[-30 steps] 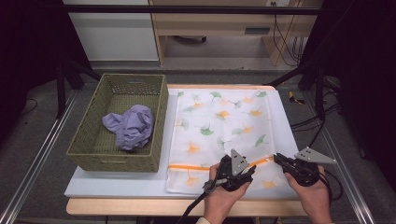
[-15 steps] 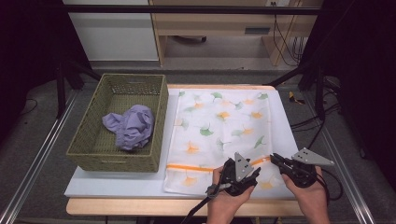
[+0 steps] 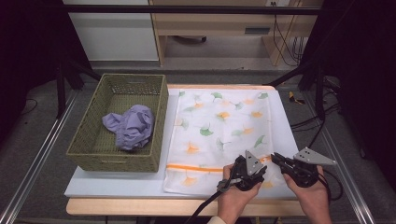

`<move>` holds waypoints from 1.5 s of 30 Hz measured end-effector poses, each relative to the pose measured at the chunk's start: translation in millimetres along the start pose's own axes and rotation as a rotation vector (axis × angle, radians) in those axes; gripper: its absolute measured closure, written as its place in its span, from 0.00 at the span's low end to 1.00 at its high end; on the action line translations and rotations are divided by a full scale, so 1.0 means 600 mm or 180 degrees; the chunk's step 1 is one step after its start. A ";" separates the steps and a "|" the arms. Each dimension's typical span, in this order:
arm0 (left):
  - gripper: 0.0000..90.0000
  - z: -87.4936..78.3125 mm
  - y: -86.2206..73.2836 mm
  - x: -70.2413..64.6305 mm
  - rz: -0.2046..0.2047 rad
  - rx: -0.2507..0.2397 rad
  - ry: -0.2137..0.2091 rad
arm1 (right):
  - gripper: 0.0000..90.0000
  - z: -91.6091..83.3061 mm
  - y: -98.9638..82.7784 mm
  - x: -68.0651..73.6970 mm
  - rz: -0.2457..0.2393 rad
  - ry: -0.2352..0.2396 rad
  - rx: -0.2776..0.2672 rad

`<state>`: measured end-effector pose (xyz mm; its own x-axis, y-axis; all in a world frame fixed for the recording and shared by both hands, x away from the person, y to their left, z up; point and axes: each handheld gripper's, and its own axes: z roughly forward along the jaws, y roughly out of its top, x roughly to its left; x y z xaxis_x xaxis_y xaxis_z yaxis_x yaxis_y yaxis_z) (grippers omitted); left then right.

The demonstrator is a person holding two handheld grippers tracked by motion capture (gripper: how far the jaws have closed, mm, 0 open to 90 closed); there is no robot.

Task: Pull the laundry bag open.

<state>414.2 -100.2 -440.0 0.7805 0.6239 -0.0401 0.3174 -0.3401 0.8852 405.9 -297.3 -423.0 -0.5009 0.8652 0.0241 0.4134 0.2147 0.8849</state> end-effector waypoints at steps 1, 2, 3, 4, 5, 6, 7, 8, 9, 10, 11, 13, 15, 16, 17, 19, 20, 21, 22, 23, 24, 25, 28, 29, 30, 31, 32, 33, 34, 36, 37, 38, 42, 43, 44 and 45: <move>0.73 0.003 0.000 0.001 0.0019 0.0014 0.0011 | 0.94 -0.001 0.001 0.000 0.0002 0.0013 -0.0019; 0.73 0.006 0.001 0.001 0.0028 0.0037 0.0031 | 0.94 -0.001 0.003 0.001 0.0003 0.0035 -0.0031; 0.74 0.006 0.001 0.001 0.0028 0.0037 0.0031 | 0.94 -0.001 0.004 0.002 -0.0005 0.0051 -0.0033; 0.74 0.010 0.002 0.002 0.0050 0.0058 0.0044 | 0.94 -0.001 0.004 0.002 -0.0005 0.0051 -0.0033; 0.74 0.013 0.003 0.003 0.0032 0.0047 0.0029 | 0.94 -0.002 0.007 0.006 -0.0011 0.0097 -0.0032; 0.74 0.013 0.004 0.002 0.0031 0.0050 0.0023 | 0.94 -0.002 0.007 0.006 -0.0011 0.0097 -0.0032; 0.74 0.014 0.004 0.001 0.0055 0.0041 0.0039 | 0.94 -0.002 0.008 0.006 -0.0006 0.0113 -0.0032; 0.74 0.015 0.004 0.001 0.0046 0.0040 0.0049 | 0.94 -0.002 0.009 0.008 -0.0002 0.0140 -0.0048; 0.73 0.016 0.002 0.001 0.0025 0.0041 0.0040 | 0.94 -0.002 0.010 0.009 0.0020 0.0169 -0.0046; 0.72 0.016 0.002 0.001 0.0025 0.0041 0.0040 | 0.94 -0.002 0.010 0.009 0.0020 0.0169 -0.0046; 0.72 0.017 0.001 0.001 0.0059 0.0051 0.0072 | 0.95 -0.002 0.011 0.009 0.0038 0.0189 -0.0053; 0.70 0.018 -0.001 0.000 0.0045 0.0042 0.0088 | 0.95 -0.003 0.011 0.010 0.0065 0.0219 -0.0046; 0.70 0.018 -0.001 -0.002 0.0078 0.0030 0.0118 | 0.95 -0.004 0.013 0.011 0.0094 0.0262 -0.0055; 0.70 0.019 -0.002 -0.003 0.0083 0.0021 0.0123 | 0.95 -0.004 0.013 0.011 0.0094 0.0262 -0.0055; 0.70 0.019 -0.003 -0.003 0.0095 0.0020 0.0141 | 0.95 -0.004 0.013 0.012 0.0101 0.0277 -0.0060; 0.72 0.019 -0.005 -0.002 0.0067 0.0002 0.0153 | 0.95 -0.003 0.013 0.012 0.0097 0.0277 -0.0064; 0.73 0.018 -0.008 -0.002 0.0050 -0.0018 0.0174 | 0.95 -0.003 0.013 0.012 0.0115 0.0301 -0.0070; 0.74 0.019 -0.009 -0.001 0.0041 -0.0019 0.0169 | 0.95 -0.003 0.014 0.013 0.0122 0.0321 -0.0072; 0.76 0.019 -0.010 -0.001 0.0035 -0.0011 0.0170 | 0.95 -0.003 0.014 0.013 0.0132 0.0319 -0.0068; 0.76 0.020 -0.010 0.000 0.0028 -0.0008 0.0174 | 0.95 -0.003 0.014 0.014 0.0131 0.0321 -0.0058; 0.77 0.020 -0.010 0.000 0.0028 -0.0008 0.0174 | 0.95 -0.003 0.014 0.014 0.0131 0.0321 -0.0058; 0.79 0.020 -0.010 0.000 0.0024 -0.0010 0.0185 | 0.95 -0.001 0.014 0.016 0.0127 0.0333 -0.0058; 0.84 0.019 -0.010 0.001 0.0038 -0.0002 0.0181 | 0.95 -0.001 0.015 0.018 0.0109 0.0340 -0.0060; 0.86 0.018 -0.010 0.002 0.0036 -0.0003 0.0179 | 0.95 -0.002 0.015 0.018 0.0110 0.0344 -0.0060; 0.86 0.019 -0.010 0.003 0.0019 0.0004 0.0167 | 0.95 -0.002 0.015 0.018 0.0108 0.0342 -0.0059; 0.87 0.019 -0.010 0.004 0.0004 0.0007 0.0157 | 0.95 -0.001 0.015 0.018 0.0120 0.0341 -0.0061; 0.88 0.019 -0.010 0.004 0.0004 0.0007 0.0157 | 0.95 -0.001 0.015 0.018 0.0120 0.0341 -0.0061; 0.88 0.020 -0.010 0.006 -0.0017 0.0003 0.0145 | 0.95 -0.001 0.015 0.018 0.0129 0.0349 -0.0060; 0.89 0.020 -0.010 0.008 -0.0040 -0.0003 0.0124 | 0.95 -0.001 0.015 0.018 0.0131 0.0349 -0.0058; 0.92 0.020 -0.010 0.009 -0.0018 -0.0018 0.0157 | 0.95 -0.002 0.015 0.018 0.0130 0.0355 -0.0059; 0.93 0.020 -0.010 0.011 -0.0015 -0.0021 0.0155 | 0.95 -0.002 0.015 0.019 0.0125 0.0356 -0.0061; 0.95 0.020 -0.010 0.012 -0.0001 -0.0014 0.0166 | 0.95 -0.001 0.015 0.020 0.0125 0.0360 -0.0055; 0.99 0.019 -0.011 0.012 -0.0007 -0.0015 0.0165 | 0.95 0.000 0.016 0.021 0.0122 0.0355 -0.0042; 0.99 0.018 -0.011 0.010 0.0035 -0.0018 0.0165 | 0.95 -0.001 0.015 0.019 0.0138 0.0351 -0.0059; 0.99 0.018 -0.011 0.010 0.0035 -0.0018 0.0165 | 0.95 -0.001 0.015 0.019 0.0138 0.0351 -0.0059; 0.99 0.019 -0.012 0.008 0.0038 -0.0010 0.0149 | 0.95 -0.002 0.015 0.017 0.0154 0.0366 -0.0065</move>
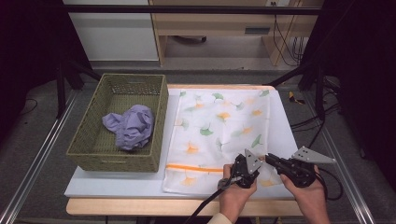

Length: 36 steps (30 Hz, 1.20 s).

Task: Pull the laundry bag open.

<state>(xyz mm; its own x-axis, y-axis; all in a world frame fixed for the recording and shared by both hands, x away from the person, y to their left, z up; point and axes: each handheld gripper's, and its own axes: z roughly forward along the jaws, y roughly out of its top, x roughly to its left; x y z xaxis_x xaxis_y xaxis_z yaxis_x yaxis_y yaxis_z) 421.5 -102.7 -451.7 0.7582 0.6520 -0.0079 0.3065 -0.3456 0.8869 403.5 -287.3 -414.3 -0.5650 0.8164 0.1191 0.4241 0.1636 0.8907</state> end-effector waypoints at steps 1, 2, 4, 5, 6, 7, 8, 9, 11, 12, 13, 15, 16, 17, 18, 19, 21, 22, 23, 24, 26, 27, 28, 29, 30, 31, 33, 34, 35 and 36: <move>0.99 0.000 0.000 0.000 0.0000 0.0000 0.0000 | 0.95 0.000 0.000 0.000 0.0008 0.0002 0.0000; 0.99 0.001 -0.001 0.000 -0.0032 -0.0010 -0.0007 | 0.95 0.000 0.000 0.000 0.0011 0.0004 0.0003; 0.99 0.002 -0.001 0.000 -0.0049 -0.0029 0.0001 | 0.95 0.000 0.000 0.001 0.0013 0.0004 0.0010; 0.97 0.002 -0.001 0.000 -0.0063 -0.0049 -0.0009 | 0.95 0.000 0.000 0.002 0.0018 0.0019 0.0005; 0.94 0.002 -0.001 -0.001 -0.0053 -0.0075 -0.0009 | 0.95 0.001 0.001 0.003 0.0006 0.0028 -0.0003; 0.93 0.002 -0.001 -0.001 -0.0053 -0.0075 -0.0009 | 0.95 0.001 0.001 0.003 0.0006 0.0028 -0.0003; 0.91 0.003 -0.001 -0.002 -0.0063 -0.0107 -0.0014 | 0.95 0.001 0.002 0.004 0.0006 0.0046 -0.0002; 0.90 0.003 -0.001 -0.002 -0.0063 -0.0107 -0.0014 | 0.95 0.001 0.002 0.004 0.0006 0.0046 -0.0002; 0.90 0.005 -0.002 -0.001 -0.0144 -0.0149 -0.0031 | 0.95 0.001 0.001 0.004 -0.0001 0.0044 0.0005; 0.90 0.005 -0.002 -0.001 -0.0144 -0.0149 -0.0031 | 0.95 0.001 0.001 0.004 0.0012 0.0051 0.0003; 0.90 0.006 -0.002 -0.001 -0.0159 -0.0162 -0.0030 | 0.95 0.001 0.001 0.004 0.0012 0.0051 0.0003; 0.96 0.007 0.000 0.004 -0.0199 -0.0175 -0.0049 | 0.95 -0.001 0.001 0.003 0.0021 0.0048 -0.0006; 0.98 0.007 0.000 0.004 -0.0199 -0.0175 -0.0049 | 0.95 -0.001 0.001 0.003 0.0021 0.0048 -0.0006; 0.98 0.006 0.000 0.005 -0.0220 -0.0166 -0.0054 | 0.95 -0.001 0.001 0.003 0.0020 0.0049 -0.0005; 0.99 0.006 0.000 0.007 -0.0241 -0.0122 -0.0085 | 0.95 -0.001 0.000 0.002 0.0003 0.0045 0.0000; 0.99 0.005 0.000 0.007 -0.0242 -0.0094 -0.0080 | 0.94 -0.001 0.000 0.002 -0.0024 0.0037 0.0006; 0.99 0.004 0.000 0.007 -0.0224 -0.0082 -0.0068 | 0.94 0.000 -0.001 0.002 -0.0025 0.0035 0.0015; 0.99 0.003 0.000 0.007 -0.0227 -0.0070 -0.0058 | 0.94 0.000 -0.003 0.000 -0.0025 0.0039 0.0014; 0.99 0.003 0.000 0.007 -0.0227 -0.0070 -0.0058 | 0.93 0.000 -0.004 0.000 -0.0028 0.0052 0.0029; 0.99 0.003 0.000 0.007 -0.0222 -0.0061 -0.0054 | 0.92 0.000 -0.004 -0.001 -0.0046 0.0073 0.0040; 0.99 0.002 -0.001 0.006 -0.0190 -0.0036 -0.0040 | 0.87 0.002 -0.007 -0.001 -0.0060 0.0052 0.0073; 0.99 0.001 -0.001 0.006 -0.0195 -0.0047 -0.0042 | 0.84 0.003 -0.009 -0.002 -0.0053 0.0074 0.0090; 0.99 0.000 -0.001 0.007 -0.0186 -0.0054 -0.0034 | 0.81 0.006 -0.010 -0.002 -0.0047 0.0077 0.0113; 0.99 0.000 0.000 0.007 -0.0181 -0.0048 -0.0039 | 0.81 0.007 -0.012 -0.002 -0.0061 0.0056 0.0134; 0.99 0.000 0.000 0.007 -0.0181 -0.0048 -0.0039 | 0.82 0.008 -0.013 -0.002 -0.0069 0.0044 0.0150; 0.99 0.000 -0.001 0.007 -0.0178 -0.0042 -0.0045 | 0.82 0.008 -0.013 -0.002 -0.0069 0.0044 0.0150; 0.99 -0.001 0.000 0.008 -0.0285 -0.0061 -0.0095 | 0.85 0.008 -0.012 -0.003 -0.0035 0.0056 0.0184; 0.99 -0.001 0.000 0.008 -0.0285 -0.0061 -0.0095 | 0.85 0.008 -0.012 -0.003 -0.0035 0.0056 0.0184; 0.99 -0.001 0.001 0.007 -0.0257 -0.0057 -0.0082 | 0.87 0.008 -0.012 -0.003 -0.0054 0.0057 0.0187; 0.99 -0.001 0.000 0.007 -0.0240 -0.0050 -0.0072 | 0.92 0.008 -0.011 -0.001 -0.0080 0.0055 0.0235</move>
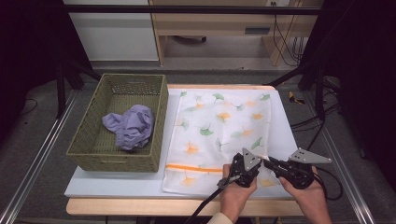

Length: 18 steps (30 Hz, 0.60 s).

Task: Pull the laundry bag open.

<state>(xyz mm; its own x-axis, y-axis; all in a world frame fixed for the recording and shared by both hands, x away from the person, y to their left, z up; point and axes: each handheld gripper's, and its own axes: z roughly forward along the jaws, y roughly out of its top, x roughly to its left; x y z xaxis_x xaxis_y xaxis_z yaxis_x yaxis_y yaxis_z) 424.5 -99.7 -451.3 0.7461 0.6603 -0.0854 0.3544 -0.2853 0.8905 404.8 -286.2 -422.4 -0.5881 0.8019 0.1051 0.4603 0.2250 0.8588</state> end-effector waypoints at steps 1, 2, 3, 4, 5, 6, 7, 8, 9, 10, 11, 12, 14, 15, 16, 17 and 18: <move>0.99 0.000 -0.001 0.000 0.0014 0.0010 0.0007 | 0.92 0.000 0.000 0.000 0.0000 0.0000 0.0000; 0.99 0.000 -0.002 0.000 0.0013 0.0016 0.0009 | 0.93 0.000 0.000 0.001 -0.0022 -0.0015 0.0013; 0.99 0.000 -0.002 0.000 0.0001 0.0016 0.0010 | 0.93 0.000 0.000 0.002 -0.0036 -0.0058 0.0038; 0.99 0.000 -0.003 -0.001 0.0005 0.0008 0.0022 | 0.94 0.000 0.000 0.002 -0.0073 -0.0110 0.0032; 0.99 0.000 -0.004 -0.001 0.0016 0.0011 0.0033 | 0.94 0.000 0.000 0.002 -0.0073 -0.0110 0.0032; 1.00 -0.001 -0.004 -0.002 0.0035 0.0027 0.0058 | 0.94 0.000 0.000 0.003 -0.0067 -0.0132 0.0041; 1.00 -0.001 -0.004 -0.002 0.0028 0.0022 0.0066 | 0.95 -0.001 0.001 0.003 -0.0079 -0.0176 0.0042; 1.00 -0.002 -0.005 -0.003 0.0008 0.0009 0.0085 | 0.95 -0.001 0.001 0.003 -0.0079 -0.0176 0.0042; 1.00 -0.003 -0.006 -0.004 -0.0002 0.0006 0.0094 | 0.95 -0.002 0.001 0.004 -0.0081 -0.0205 0.0032; 1.00 -0.003 -0.007 -0.006 0.0014 0.0022 0.0105 | 0.95 -0.002 0.002 0.005 -0.0124 -0.0245 0.0043; 1.00 -0.003 -0.007 -0.006 0.0014 0.0022 0.0105 | 0.95 -0.002 0.002 0.005 -0.0124 -0.0245 0.0043; 1.00 0.000 -0.008 -0.006 -0.0003 0.0072 0.0094 | 0.95 -0.003 0.002 0.005 -0.0132 -0.0263 0.0045; 1.00 0.003 -0.009 -0.003 -0.0042 0.0121 0.0084 | 0.95 -0.003 0.001 0.006 -0.0152 -0.0326 0.0086; 1.00 0.003 -0.009 -0.003 -0.0042 0.0121 0.0084 | 0.95 -0.003 0.001 0.006 -0.0152 -0.0326 0.0086; 1.00 0.003 -0.009 -0.002 -0.0053 0.0126 0.0098 | 0.95 -0.003 0.001 0.004 -0.0157 -0.0332 0.0079; 1.00 0.003 -0.009 -0.001 -0.0063 0.0144 0.0095 | 0.95 -0.005 0.000 0.002 -0.0151 -0.0355 0.0065; 1.00 0.003 -0.009 -0.002 -0.0060 0.0159 0.0100 | 0.95 -0.006 -0.001 -0.001 -0.0150 -0.0391 0.0071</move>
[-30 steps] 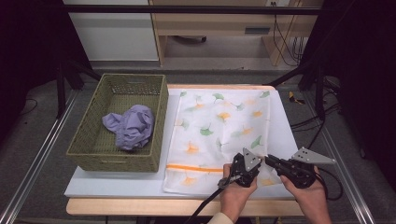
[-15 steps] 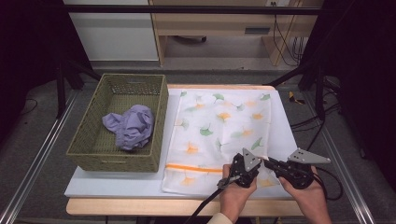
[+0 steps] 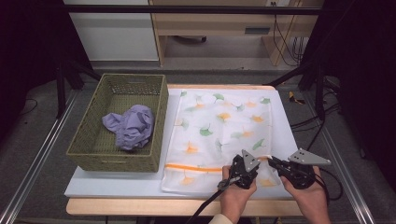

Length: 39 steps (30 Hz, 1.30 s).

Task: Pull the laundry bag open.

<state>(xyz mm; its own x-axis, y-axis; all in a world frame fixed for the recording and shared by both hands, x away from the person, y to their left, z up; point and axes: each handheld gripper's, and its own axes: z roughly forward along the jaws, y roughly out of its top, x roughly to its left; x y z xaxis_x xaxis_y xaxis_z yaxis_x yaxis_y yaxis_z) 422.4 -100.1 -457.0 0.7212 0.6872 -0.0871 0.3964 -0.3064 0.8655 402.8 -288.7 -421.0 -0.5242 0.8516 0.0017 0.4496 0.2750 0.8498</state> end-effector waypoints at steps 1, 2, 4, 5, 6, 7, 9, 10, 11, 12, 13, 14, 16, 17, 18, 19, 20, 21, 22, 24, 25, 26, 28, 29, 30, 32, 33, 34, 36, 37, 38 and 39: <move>1.00 0.000 0.000 -0.001 0.0033 0.0024 0.0012 | 0.95 0.000 -0.002 -0.003 0.0019 -0.0016 0.0016; 1.00 0.000 -0.002 -0.003 0.0030 0.0037 0.0003 | 0.95 0.001 -0.003 -0.006 0.0030 -0.0024 0.0021; 1.00 0.001 -0.001 -0.006 0.0000 0.0087 -0.0002 | 0.95 0.003 -0.011 -0.014 0.0031 -0.0075 0.0055; 1.00 0.002 0.001 -0.006 -0.0019 0.0096 -0.0013 | 0.95 0.004 -0.013 -0.016 0.0022 -0.0079 0.0046; 1.00 0.001 0.002 -0.008 -0.0009 0.0095 -0.0020 | 0.95 0.004 -0.013 -0.016 0.0022 -0.0079 0.0046; 1.00 0.002 0.003 -0.010 0.0043 0.0113 -0.0012 | 0.95 0.004 -0.015 -0.019 0.0040 -0.0089 0.0061; 1.00 0.003 0.000 -0.011 0.0051 0.0170 0.0000 | 0.95 0.004 -0.021 -0.024 0.0040 -0.0136 0.0094; 1.00 0.002 -0.001 -0.011 0.0067 0.0194 0.0006 | 0.95 0.004 -0.024 -0.027 0.0053 -0.0146 0.0095; 1.00 0.001 -0.001 -0.011 0.0044 0.0190 0.0009 | 0.95 0.005 -0.026 -0.028 0.0056 -0.0153 0.0108; 1.00 -0.001 0.000 -0.012 0.0036 0.0187 0.0009 | 0.95 0.006 -0.028 -0.030 0.0071 -0.0148 0.0109; 1.00 -0.001 0.000 -0.012 0.0036 0.0187 0.0009 | 0.95 0.006 -0.028 -0.030 0.0071 -0.0148 0.0109; 1.00 -0.003 0.000 -0.012 0.0034 0.0182 0.0009 | 0.95 0.008 -0.028 -0.029 0.0068 -0.0154 0.0109; 1.00 -0.004 0.001 -0.011 0.0019 0.0222 -0.0004 | 0.95 0.010 -0.028 -0.028 0.0069 -0.0144 0.0109; 1.00 -0.003 0.001 -0.011 0.0011 0.0230 0.0000 | 0.95 0.011 -0.028 -0.029 0.0056 -0.0140 0.0109; 1.00 0.002 0.003 -0.012 -0.0030 0.0273 -0.0013 | 0.95 0.011 -0.029 -0.030 0.0065 -0.0146 0.0115; 1.00 0.002 0.003 -0.012 -0.0030 0.0273 -0.0013 | 0.95 0.012 -0.029 -0.030 0.0085 -0.0163 0.0125; 1.00 0.003 0.004 -0.012 -0.0034 0.0281 -0.0018 | 0.95 0.012 -0.029 -0.030 0.0085 -0.0163 0.0125; 1.00 0.005 0.003 -0.011 -0.0034 0.0280 -0.0015 | 0.95 0.011 -0.030 -0.031 0.0061 -0.0177 0.0115; 1.00 0.005 0.003 -0.011 -0.0018 0.0289 -0.0010 | 0.95 0.010 -0.031 -0.031 0.0077 -0.0167 0.0094; 1.00 0.005 0.003 -0.012 -0.0029 0.0304 -0.0002 | 0.95 0.009 -0.031 -0.030 0.0097 -0.0167 0.0094; 1.00 0.005 0.004 -0.012 -0.0046 0.0306 -0.0007 | 0.95 0.009 -0.030 -0.029 0.0106 -0.0175 0.0105; 1.00 0.006 0.006 -0.013 -0.0038 0.0288 0.0006 | 0.95 0.009 -0.029 -0.028 0.0116 -0.0204 0.0123; 1.00 0.010 0.007 -0.011 -0.0044 0.0283 0.0016 | 0.95 0.008 -0.027 -0.031 0.0190 -0.0200 0.0108; 1.00 0.012 0.008 -0.010 -0.0066 0.0278 0.0010 | 0.95 0.008 -0.027 -0.031 0.0190 -0.0200 0.0108; 1.00 0.012 0.009 -0.008 -0.0079 0.0268 0.0015 | 0.95 0.009 -0.027 -0.034 0.0209 -0.0203 0.0108; 1.00 0.011 0.009 -0.008 -0.0044 0.0266 0.0037 | 0.95 0.011 -0.027 -0.034 0.0185 -0.0212 0.0119; 1.00 0.010 0.009 -0.008 -0.0060 0.0254 0.0045 | 0.95 0.011 -0.026 -0.033 0.0154 -0.0227 0.0121; 1.00 0.010 0.009 -0.008 -0.0060 0.0254 0.0045 | 0.95 0.011 -0.026 -0.033 0.0154 -0.0227 0.0121; 1.00 0.008 0.009 -0.012 -0.0041 0.0253 0.0085 | 0.95 0.009 -0.023 -0.026 0.0088 -0.0290 0.0113; 1.00 0.007 0.009 -0.013 -0.0034 0.0261 0.0096 | 0.95 0.008 -0.021 -0.023 0.0061 -0.0314 0.0101; 1.00 0.006 0.010 -0.014 -0.0037 0.0267 0.0105 | 0.95 0.006 -0.019 -0.021 0.0036 -0.0355 0.0105; 1.00 0.004 0.012 -0.011 -0.0045 0.0270 0.0134 | 0.95 0.004 -0.018 -0.019 0.0018 -0.0425 0.0085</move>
<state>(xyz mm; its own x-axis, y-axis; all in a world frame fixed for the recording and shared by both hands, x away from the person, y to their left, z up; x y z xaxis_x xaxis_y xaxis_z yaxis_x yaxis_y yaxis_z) 421.6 -108.4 -451.3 0.6914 0.7184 -0.0765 0.4543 -0.3500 0.8192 405.8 -300.2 -431.6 -0.4213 0.9046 -0.0651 0.4723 0.2802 0.8357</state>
